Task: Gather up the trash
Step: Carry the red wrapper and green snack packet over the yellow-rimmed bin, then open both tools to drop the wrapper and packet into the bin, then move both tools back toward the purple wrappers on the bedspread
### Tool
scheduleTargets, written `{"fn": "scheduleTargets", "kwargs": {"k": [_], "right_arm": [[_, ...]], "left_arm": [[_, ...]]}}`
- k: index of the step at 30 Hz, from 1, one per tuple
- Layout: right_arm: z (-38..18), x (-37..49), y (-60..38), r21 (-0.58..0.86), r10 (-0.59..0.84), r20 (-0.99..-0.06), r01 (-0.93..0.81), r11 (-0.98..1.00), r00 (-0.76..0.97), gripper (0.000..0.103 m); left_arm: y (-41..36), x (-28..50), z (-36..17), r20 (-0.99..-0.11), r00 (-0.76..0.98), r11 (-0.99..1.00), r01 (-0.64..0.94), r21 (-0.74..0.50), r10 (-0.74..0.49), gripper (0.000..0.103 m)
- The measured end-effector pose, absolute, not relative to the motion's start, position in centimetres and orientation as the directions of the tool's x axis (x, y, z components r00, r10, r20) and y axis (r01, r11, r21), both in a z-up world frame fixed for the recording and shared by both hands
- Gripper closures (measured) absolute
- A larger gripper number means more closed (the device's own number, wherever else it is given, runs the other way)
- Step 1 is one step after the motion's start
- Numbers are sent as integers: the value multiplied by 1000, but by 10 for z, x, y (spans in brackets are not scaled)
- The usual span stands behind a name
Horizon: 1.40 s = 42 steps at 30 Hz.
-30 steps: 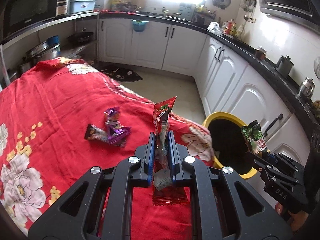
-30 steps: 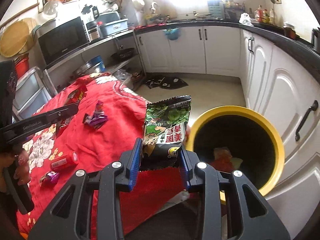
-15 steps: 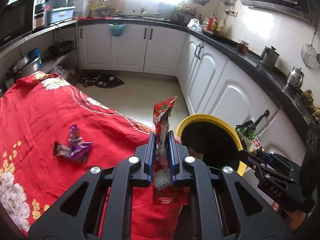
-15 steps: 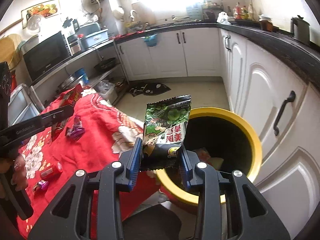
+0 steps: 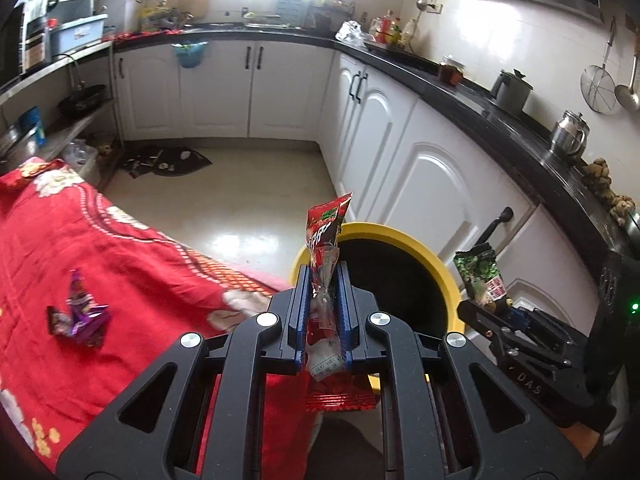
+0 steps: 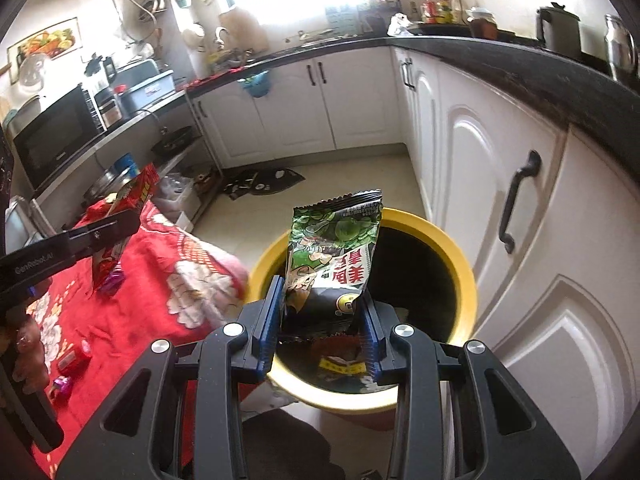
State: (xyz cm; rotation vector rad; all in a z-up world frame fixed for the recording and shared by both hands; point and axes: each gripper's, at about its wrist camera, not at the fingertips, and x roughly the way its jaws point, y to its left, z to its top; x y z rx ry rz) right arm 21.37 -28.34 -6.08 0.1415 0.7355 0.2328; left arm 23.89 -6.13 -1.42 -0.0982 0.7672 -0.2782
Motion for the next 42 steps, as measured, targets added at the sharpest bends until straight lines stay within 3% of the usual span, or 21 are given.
{"fn": "scheduleTargets", "kwargs": {"k": [26, 28, 30, 34, 38, 42], "right_arm": [[-125, 256, -304, 198, 210, -746, -91, 976, 632, 66], [-125, 258, -304, 196, 207, -748, -87, 977, 631, 63], [-126, 259, -305, 192, 196, -747, -76, 978, 635, 52], [-126, 254, -310, 191, 181, -743, -55, 980, 644, 44], [-122, 246, -314, 189, 162, -730, -32, 981, 664, 31], [-114, 238, -315, 181, 147, -712, -23, 983, 687, 25]], "left_arm": [[-120, 284, -66, -745, 565, 932, 268, -242, -356, 93], [-120, 286, -67, -748, 564, 935, 262, -239, -349, 84], [-120, 286, -68, -750, 567, 939, 252, -236, -341, 65], [-114, 285, -68, -751, 574, 945, 235, -229, -325, 46], [-104, 280, -67, -749, 587, 952, 211, -224, -306, 13], [-94, 272, -63, -745, 605, 960, 186, -211, -281, 11]]}}
